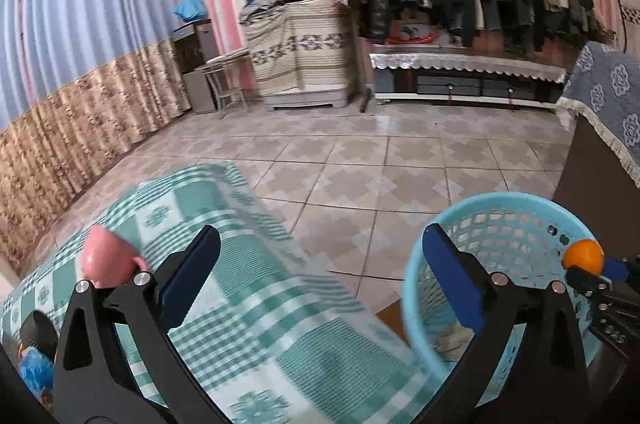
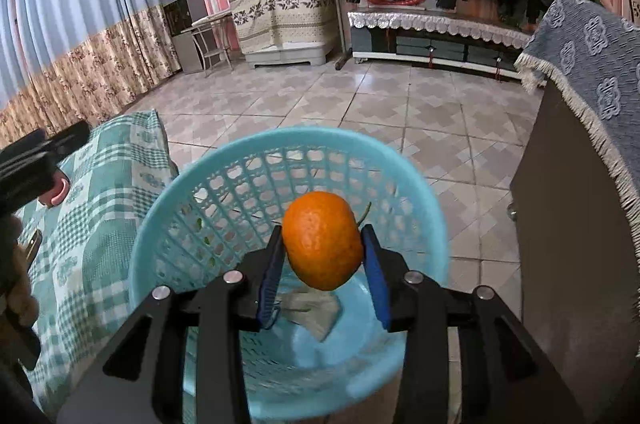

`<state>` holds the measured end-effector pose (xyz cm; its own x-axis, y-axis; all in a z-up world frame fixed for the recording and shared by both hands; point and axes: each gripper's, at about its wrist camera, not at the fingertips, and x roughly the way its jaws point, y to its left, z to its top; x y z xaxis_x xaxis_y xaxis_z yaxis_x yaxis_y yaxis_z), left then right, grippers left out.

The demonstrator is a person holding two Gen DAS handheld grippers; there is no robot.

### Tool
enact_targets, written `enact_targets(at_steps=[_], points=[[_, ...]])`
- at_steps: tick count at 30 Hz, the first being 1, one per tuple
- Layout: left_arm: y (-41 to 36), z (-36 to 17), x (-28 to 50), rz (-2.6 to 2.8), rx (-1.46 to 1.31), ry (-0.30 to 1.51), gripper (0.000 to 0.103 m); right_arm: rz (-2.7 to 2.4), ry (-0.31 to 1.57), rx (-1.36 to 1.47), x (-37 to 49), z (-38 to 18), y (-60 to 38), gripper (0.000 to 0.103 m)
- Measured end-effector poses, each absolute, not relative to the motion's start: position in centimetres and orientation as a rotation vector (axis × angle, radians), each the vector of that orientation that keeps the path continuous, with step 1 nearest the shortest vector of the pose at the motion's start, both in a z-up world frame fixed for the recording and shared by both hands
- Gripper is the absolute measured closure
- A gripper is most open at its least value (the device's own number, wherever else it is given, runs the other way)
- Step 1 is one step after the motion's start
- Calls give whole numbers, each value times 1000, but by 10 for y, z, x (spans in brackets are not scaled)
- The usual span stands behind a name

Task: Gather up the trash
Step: 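Open the right tool to drop the orange into the blue basket, then move both tools back over the items on the bedspread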

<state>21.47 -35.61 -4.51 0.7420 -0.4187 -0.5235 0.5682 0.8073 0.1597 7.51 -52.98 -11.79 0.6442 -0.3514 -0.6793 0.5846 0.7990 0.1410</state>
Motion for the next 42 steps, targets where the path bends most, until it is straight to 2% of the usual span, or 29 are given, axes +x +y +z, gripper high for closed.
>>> enact_targets(at_steps=[4,7,9,15,21,31,42], points=[[-328,-39,212,-498,296,471,5,-558,695,367,88,-126,-527,62],[-309,-34,207,-477,283,454,5,-564,698,383,95,-128,-523,54],[-296,-30,202,-461,275,445,5,-579,685,369,96,-126,-519,32],[-247,-21,189,-378,251,442,5,-597,653,322,95,-112,-505,14],[-196,-17,177,-313,224,453,5,-567,628,302,92,-95,-479,11],[-90,1,152,-156,170,441,5,-387,579,256,110,-58,-381,10],[26,-12,134,33,106,474,5,-161,589,133,137,-53,-262,10]])
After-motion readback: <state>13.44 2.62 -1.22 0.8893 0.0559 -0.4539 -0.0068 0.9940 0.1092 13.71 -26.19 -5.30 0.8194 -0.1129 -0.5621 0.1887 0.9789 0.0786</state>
